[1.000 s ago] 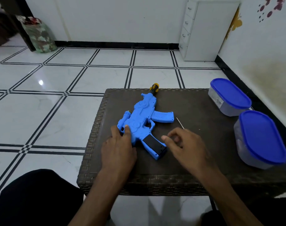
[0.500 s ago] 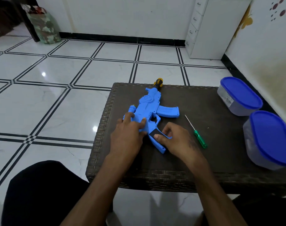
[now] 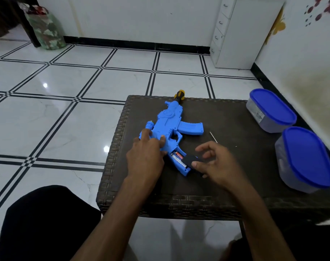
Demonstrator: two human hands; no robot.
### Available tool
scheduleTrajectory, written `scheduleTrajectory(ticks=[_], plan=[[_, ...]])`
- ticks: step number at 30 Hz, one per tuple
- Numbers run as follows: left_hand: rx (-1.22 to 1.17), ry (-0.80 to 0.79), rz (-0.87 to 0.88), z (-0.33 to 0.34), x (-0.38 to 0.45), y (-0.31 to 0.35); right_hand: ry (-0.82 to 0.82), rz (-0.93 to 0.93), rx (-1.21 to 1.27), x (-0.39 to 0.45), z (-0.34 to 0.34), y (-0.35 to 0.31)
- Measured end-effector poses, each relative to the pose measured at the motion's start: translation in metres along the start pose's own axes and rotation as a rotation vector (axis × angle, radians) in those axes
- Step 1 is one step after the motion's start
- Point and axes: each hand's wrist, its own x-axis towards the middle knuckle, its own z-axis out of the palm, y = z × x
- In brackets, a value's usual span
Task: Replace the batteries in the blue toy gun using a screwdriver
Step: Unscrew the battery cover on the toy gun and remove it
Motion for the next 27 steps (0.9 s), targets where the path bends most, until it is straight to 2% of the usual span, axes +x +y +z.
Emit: scheduleTrajectory(ticks=[4,6,9,12,15,17,20,21,24,27], plan=[[0.004,0.014,0.015,0.002,-0.002,0.000,0.193,-0.126,-0.116,-0.014,-0.032,0.010],[0.004,0.016,0.025,0.003,-0.003,-0.001,0.227,-0.184,-0.202,-0.015,-0.033,0.018],[0.012,0.021,0.041,0.004,-0.005,-0.002,0.215,-0.345,-0.313,-0.015,-0.025,0.035],[0.074,0.027,0.065,0.004,-0.006,-0.003,0.119,-0.511,-0.418,-0.019,-0.019,0.050],[0.104,0.056,0.136,0.001,-0.006,-0.003,0.055,-0.567,-0.499,-0.021,-0.017,0.058],[0.074,0.046,0.211,-0.001,-0.006,-0.002,0.146,-0.593,-0.458,-0.020,-0.019,0.060],[-0.043,-0.007,0.318,-0.004,-0.003,0.000,0.394,-0.423,-0.332,-0.010,-0.029,0.057],[-0.063,-0.034,0.352,-0.004,-0.002,0.001,0.402,-0.322,-0.336,-0.003,-0.033,0.058],[-0.012,-0.155,0.409,-0.005,0.003,0.002,0.286,-0.095,-0.503,0.015,-0.039,0.062],[0.075,-0.239,0.418,-0.006,0.012,0.000,0.278,-0.059,-0.511,0.024,-0.042,0.062]])
